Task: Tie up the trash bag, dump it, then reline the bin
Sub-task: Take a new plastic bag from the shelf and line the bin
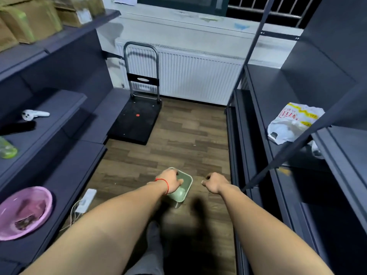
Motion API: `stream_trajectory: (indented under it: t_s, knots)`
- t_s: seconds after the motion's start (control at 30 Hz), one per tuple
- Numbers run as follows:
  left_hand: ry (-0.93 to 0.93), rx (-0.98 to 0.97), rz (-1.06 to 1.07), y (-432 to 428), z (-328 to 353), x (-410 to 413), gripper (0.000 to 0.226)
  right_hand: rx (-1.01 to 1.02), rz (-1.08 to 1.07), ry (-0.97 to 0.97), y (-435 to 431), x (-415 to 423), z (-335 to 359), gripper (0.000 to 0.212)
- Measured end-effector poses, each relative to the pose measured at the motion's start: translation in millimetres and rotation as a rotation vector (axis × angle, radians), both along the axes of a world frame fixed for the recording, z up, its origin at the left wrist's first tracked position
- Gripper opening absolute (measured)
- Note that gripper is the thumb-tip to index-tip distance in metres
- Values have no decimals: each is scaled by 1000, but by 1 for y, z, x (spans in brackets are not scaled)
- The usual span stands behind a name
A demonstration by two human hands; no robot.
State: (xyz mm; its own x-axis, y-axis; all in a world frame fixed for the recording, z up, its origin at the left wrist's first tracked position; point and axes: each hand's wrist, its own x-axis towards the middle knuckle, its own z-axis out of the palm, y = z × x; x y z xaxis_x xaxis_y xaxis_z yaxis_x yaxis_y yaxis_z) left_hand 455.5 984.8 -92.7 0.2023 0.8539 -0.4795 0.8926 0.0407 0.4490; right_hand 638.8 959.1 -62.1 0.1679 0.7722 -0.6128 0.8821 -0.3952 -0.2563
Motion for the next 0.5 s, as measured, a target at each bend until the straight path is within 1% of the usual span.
stream_trajectory:
  t_s: [0.17, 0.33, 0.5]
  knots:
    - [-13, -2, -20, 76, 1, -3, 45, -23, -61, 26, 69, -11, 5, 53]
    - [-48, -8, -40, 142, 9, -10, 47, -19, -106, 54, 134, -22, 7, 51]
    - [-45, -11, -82, 192, 9, -16, 44, -28, -166, 76, 172, -28, 10, 49]
